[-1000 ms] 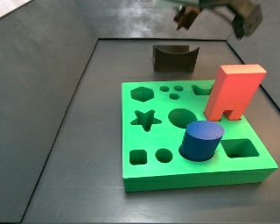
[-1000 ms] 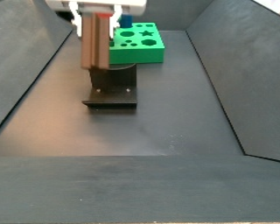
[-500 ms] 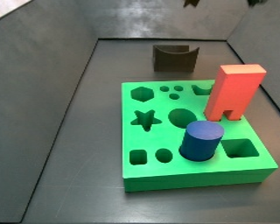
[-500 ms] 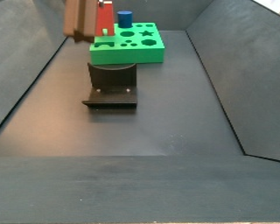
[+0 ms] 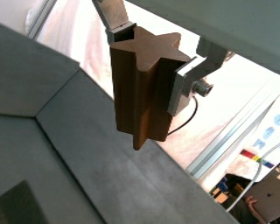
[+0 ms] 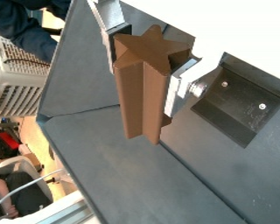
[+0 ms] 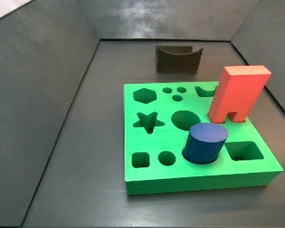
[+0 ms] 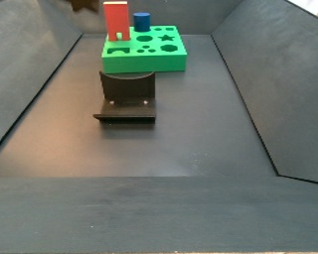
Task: Pick up the star object. Move up. Place the star object on the fixture. Regrasp the star object. Move to above the board. Insert the star object.
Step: Move to above the board.
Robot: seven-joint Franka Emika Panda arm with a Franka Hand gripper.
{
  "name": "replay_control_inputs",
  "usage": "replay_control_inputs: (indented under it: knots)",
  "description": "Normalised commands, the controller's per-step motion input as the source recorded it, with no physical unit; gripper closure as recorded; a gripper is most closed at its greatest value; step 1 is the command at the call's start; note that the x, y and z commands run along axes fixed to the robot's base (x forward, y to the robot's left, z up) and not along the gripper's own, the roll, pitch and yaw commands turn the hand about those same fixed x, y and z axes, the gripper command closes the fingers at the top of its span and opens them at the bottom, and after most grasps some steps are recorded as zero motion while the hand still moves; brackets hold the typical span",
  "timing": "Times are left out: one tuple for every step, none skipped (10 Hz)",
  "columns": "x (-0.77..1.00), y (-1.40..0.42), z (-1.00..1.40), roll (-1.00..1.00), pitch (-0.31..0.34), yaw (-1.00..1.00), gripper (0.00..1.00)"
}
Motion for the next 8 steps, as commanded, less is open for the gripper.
replay_control_inputs:
  knots:
    - [0.04,0.00,0.65,-0.03,0.165,0.15,1.00]
    - [0.04,-0.01,0.54,-0.03,0.146,0.15,1.00]
    - [0.03,-0.01,0.31,-0.03,0.117,0.16,1.00]
    - [-0.57,-1.00,-0.01,-1.00,0.081,-0.12,1.00]
    - [-0.58,-1.00,-0.03,-1.00,0.066,-0.13,1.00]
    - [-0.61,-1.00,-0.03,-1.00,0.056,-0.12,1.00]
    - [-0.61,-1.00,-0.03,-1.00,0.055,-0.12,1.00]
    - [-0.62,-1.00,-0.03,-1.00,0.059,-0.12,1.00]
